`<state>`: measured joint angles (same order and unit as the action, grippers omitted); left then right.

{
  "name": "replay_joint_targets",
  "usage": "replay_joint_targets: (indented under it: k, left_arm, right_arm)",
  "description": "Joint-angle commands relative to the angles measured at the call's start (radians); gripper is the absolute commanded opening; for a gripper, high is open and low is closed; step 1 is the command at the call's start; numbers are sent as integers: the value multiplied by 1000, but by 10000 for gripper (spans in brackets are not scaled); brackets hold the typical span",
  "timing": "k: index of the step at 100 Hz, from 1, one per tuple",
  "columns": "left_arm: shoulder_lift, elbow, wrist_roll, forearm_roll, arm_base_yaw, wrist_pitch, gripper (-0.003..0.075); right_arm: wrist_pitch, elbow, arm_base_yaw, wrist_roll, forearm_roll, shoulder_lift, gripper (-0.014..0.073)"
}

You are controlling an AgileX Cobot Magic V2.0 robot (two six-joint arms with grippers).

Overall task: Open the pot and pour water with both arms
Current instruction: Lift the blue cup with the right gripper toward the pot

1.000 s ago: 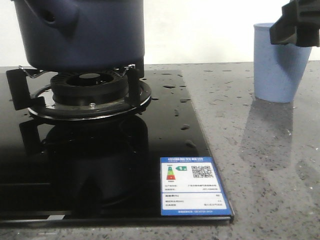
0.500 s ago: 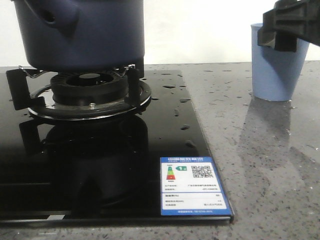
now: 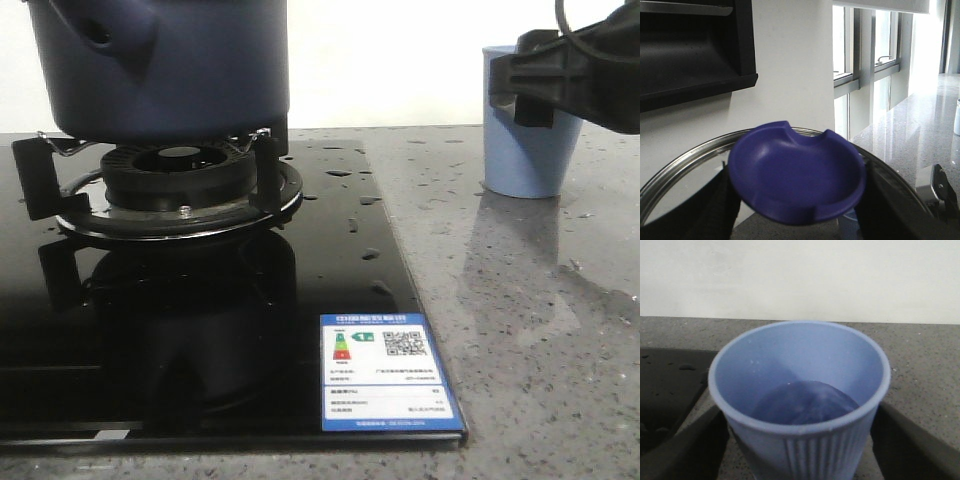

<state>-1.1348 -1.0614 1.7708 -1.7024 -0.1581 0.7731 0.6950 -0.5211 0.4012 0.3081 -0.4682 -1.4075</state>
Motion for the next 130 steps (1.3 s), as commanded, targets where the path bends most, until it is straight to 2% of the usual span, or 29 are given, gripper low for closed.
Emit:
replay_joint_targets:
  k: [1,8,40,57,84,108,130]
  left_arm:
    - [27,-40,0,-88,-3,29,253]
    - [27,-40,0,-88,-3,29,253]
    - [27,-40,0,-88,-3,31,253]
    - [38,-40,-4,-88,-3,26,253]
    - [62,-40,-12,-87,-3,-7,253]
    - [111,-40,-81,-70,-3,-116,253]
    - [171,-40,-125,-26,-3,-172,253]
  right_arm:
    - [88,-29,-12,-25,47,11,393]
    - [100,-29,-11,-25,47,7,369]
    - [165,-28,-11,-17,56,7,368]
    - [167,-28,-11,-17,218,47,368]
    - [154,-35,-11,-17,323,144,326]
    - [-103,-196,-2,-17,448,215,326]
    - [-382,-439,85,-17,516,205,326]
